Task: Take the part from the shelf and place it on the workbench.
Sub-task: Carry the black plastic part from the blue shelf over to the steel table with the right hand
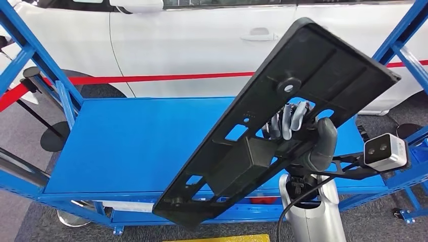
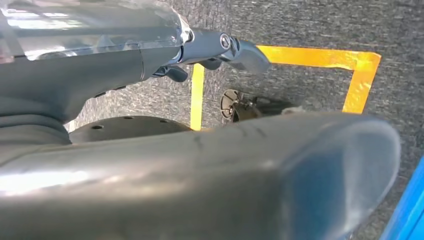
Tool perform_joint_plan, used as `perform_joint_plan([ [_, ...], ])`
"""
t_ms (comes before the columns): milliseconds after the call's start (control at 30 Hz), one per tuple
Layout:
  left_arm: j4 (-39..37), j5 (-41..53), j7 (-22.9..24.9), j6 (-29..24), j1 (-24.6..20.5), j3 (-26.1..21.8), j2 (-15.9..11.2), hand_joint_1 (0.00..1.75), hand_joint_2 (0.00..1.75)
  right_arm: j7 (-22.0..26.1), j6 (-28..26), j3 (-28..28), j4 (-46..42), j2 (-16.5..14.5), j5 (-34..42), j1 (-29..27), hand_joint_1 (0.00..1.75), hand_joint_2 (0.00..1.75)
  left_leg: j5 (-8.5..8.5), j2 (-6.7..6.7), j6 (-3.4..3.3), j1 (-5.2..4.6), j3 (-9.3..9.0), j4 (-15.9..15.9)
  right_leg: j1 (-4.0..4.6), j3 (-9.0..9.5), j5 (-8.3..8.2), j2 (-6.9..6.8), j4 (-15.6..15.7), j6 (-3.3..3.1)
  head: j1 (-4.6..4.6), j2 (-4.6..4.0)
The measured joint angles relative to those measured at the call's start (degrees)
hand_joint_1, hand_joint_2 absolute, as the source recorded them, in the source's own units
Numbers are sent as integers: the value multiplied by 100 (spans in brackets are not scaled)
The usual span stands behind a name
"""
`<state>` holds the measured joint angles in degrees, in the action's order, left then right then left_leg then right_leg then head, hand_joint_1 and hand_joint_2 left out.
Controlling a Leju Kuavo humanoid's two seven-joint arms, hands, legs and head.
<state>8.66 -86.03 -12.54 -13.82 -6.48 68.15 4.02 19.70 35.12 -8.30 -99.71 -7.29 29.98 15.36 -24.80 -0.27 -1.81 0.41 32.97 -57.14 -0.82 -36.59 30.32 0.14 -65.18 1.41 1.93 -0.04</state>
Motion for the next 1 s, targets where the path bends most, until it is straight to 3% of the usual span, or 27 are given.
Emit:
perform_joint_plan([
  [67, -1, -8, 7, 1, 0, 12, 0, 0, 0, -40, 54, -19, 31, 1, 27, -47, 175, 0, -1, 2, -17, -7, 6, -2, -3, -358, 299, -1, -713, 18, -4, 0],
  [100, -1, -11, 10, 1, 3, 16, 0, 0, 0, -62, 75, -33, 53, 2, 34, -76, 175, 0, -3, 0, -17, -10, 6, -6, -5, -462, 322, -2, -906, 24, -4, 0],
  [133, -1, -13, 13, 1, 4, 18, 0, 0, 0, -78, 93, -50, 76, 3, 38, -97, 175, 0, -6, -4, -14, -11, 5, -12, -8, -465, 236, -4, -889, 26, -4, 0],
  [167, 0, -13, 14, 1, 4, 20, 0, 0, 0, -85, 104, -67, 96, 4, 40, -107, 175, 0, -14, -9, -7, -11, 3, -24, -10, -356, 60, -6, -654, 21, -4, 0],
  [233, 0, -13, 15, 1, 0, 23, 0, 0, 0, -95, 133, -116, 132, 6, 70, -110, 175, 0, -48, -19, 28, -24, 10, -77, -1, 19, -302, -9, 112, -8, -3, 0],
  [300, -1, -13, 20, 0, -2, 34, -1, 0, 0, -115, 193, -181, 174, 8, 138, -124, 175, 0, -81, -22, 81, -42, 31, -124, 13, 219, -423, -4, 549, -59, -1, 0],
  [433, -2, -18, 68, -19, -8, 71, -5, 0, 0, -188, 447, -343, 253, 15, 371, -171, 175, 0, -171, -15, 207, -32, 65, -218, 10, 229, -436, 2, 620, -191, 3, 0],
  [500, -3, -30, 96, -32, -9, 86, -10, 0, 0, -209, 613, -444, 252, 15, 527, -222, 175, 0, -475, -9, 270, -11, 274, -707, -8, 243, -446, -17, 643, -242, 8, 0],
  [567, -4, -46, 109, -40, 1, 98, -11, 0, 0, -235, 721, -540, 215, 15, 590, -330, 175, 0, -820, -6, 316, 11, 617, -1460, -4, 244, -440, -28, 642, -262, 10, 0],
  [600, -5, -53, 113, -43, 8, 102, -13, 0, 0, -251, 751, -590, 178, 15, 577, -398, 175, 0, -877, -5, 329, 19, 729, -1699, -2, 245, -438, -30, 641, -265, 10, 0],
  [633, -7, -58, 117, -43, 14, 103, -15, 0, 0, -265, 778, -643, 132, 15, 560, -462, 175, 0, -822, -5, 334, 24, 743, -1729, -1, 249, -435, -29, 640, -264, 11, 0],
  [667, -8, -62, 121, -43, 17, 104, -20, 0, 0, -273, 800, -697, 76, 15, 542, -513, 175, 0, -667, -4, 329, 28, 650, -1531, -1, 258, -433, -25, 640, -261, 12, 0],
  [733, -9, -69, 125, -40, 14, 105, -32, 0, 0, -271, 823, -790, -31, 15, 526, -562, 175, 0, -285, -3, 287, 26, 258, -735, 2, 281, -423, -13, 640, -242, 11, 0],
  [800, -9, -85, 125, -20, 4, 105, -42, 0, 0, -268, 816, -866, -103, 15, 522, -567, 175, 0, -122, -9, 220, -1, 4, -197, 14, 280, -421, -4, 632, -193, 10, 0],
  [933, -11, -138, 107, 34, 12, 105, -50, 0, 0, -213, 759, -972, -136, 17, 521, -565, 175, 0, -73, -13, 81, -12, -28, -64, 8, 257, -391, -7, 597, -56, 5, 0],
  [1000, -11, -150, 94, 57, 7, 105, -52, 0, 0, -173, 715, -1008, -148, 23, 519, -569, 175, 0, -28, -6, 13, 6, -37, -11, 6, 87, -114, -8, 194, -10, 0, 0],
])
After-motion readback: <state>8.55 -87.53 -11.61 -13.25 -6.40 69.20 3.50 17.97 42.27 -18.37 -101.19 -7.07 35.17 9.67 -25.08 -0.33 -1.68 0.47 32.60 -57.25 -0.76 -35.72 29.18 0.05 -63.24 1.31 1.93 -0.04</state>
